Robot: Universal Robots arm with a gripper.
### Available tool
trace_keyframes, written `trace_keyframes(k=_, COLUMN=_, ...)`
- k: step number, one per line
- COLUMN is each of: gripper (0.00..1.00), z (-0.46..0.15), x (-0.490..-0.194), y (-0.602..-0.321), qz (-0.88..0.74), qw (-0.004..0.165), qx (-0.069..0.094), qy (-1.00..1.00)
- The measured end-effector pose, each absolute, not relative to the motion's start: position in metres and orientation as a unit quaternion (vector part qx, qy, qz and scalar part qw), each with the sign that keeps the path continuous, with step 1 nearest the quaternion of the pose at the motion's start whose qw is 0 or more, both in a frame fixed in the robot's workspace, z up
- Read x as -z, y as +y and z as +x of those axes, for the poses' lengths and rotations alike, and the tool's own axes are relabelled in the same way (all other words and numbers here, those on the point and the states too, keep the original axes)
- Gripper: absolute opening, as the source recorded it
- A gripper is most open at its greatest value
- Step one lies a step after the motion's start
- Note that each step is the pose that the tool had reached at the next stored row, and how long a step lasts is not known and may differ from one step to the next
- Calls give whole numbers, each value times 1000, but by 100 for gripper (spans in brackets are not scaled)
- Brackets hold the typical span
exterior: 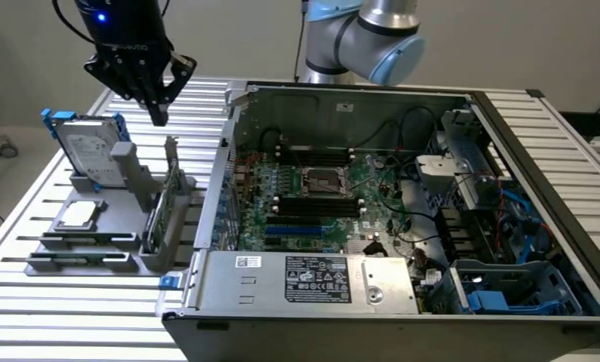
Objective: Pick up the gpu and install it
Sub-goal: 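Reach for the gpu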
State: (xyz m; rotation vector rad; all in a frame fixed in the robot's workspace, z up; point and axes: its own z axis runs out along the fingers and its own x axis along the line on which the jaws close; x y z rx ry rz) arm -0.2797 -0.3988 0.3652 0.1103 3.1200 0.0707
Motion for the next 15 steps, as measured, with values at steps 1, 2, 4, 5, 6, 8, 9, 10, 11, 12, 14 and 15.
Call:
trace_keyframes(k=1, gripper=11, z=-284, x=-364, y=-399, qz=35, qw=9, qx=-22, qy=999)
trace_keyframes(k=2, gripper=11, z=-287, x=-364, y=-399, qz=35, qw=9, qx=-21, qy=999)
trace_keyframes(k=4, gripper=11, z=-290, x=-363, y=-399, qz=31, qw=9, qx=-18, qy=999)
trace_keyframes(k=5, gripper=11, z=-290, x=-363, y=-399, qz=28, qw=8, qx=-14, qy=999)
trace_keyframes(k=6, gripper=11, z=-290, x=-363, y=-399, qz=23, qw=7, qx=-8, qy=1000)
trace_keyframes(k=8, gripper=11, z=-290, x=-363, y=-399, qz=15, qw=4, qx=4, qy=1000)
trace_keyframes(k=9, gripper=11, z=-291, x=-363, y=-399, qz=11, qw=3, qx=9, qy=1000)
trace_keyframes(k=10, gripper=11, z=-291, x=-363, y=-399, qz=7, qw=3, qx=13, qy=1000)
trace_keyframes(k=11, gripper=11, z=-291, x=-363, y=-399, qz=3, qw=2, qx=17, qy=1000)
trace_keyframes(k=12, gripper=11, z=-291, x=-363, y=-399, qz=-2, qw=1, qx=18, qy=1000)
trace_keyframes(k=14, gripper=11, z=-292, x=-363, y=-399, qz=-4, qw=1, qx=19, qy=1000)
trace_keyframes(k=15, gripper=11, z=-292, x=-363, y=-399, qz=-4, qw=1, qx=19, qy=1000)
